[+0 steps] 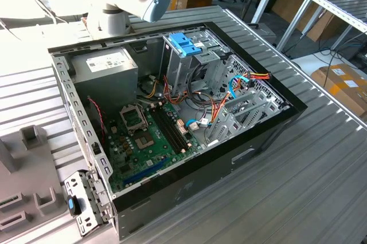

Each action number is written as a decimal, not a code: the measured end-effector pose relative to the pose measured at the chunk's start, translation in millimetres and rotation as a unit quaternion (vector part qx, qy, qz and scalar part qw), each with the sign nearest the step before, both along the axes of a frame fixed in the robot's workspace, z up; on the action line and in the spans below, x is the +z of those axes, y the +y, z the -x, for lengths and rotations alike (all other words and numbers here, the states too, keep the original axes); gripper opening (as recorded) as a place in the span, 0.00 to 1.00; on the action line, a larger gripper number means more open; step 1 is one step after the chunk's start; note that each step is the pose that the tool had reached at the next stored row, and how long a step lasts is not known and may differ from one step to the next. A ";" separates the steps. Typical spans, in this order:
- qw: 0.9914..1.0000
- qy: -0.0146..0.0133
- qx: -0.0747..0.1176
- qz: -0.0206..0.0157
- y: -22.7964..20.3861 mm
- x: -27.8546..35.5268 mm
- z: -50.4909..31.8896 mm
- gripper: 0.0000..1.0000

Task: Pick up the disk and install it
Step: 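Pick up the disk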

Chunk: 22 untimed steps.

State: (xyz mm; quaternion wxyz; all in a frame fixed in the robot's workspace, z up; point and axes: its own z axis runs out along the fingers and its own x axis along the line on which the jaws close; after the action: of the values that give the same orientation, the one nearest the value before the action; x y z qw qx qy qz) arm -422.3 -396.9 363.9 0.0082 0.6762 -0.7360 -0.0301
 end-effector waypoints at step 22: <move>1.000 0.000 0.000 0.000 0.0 -10.3 0.0 0.60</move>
State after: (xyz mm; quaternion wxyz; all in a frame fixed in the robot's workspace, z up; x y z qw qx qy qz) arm -422.3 -396.9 353.7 0.0082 0.6762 -0.7360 -0.0301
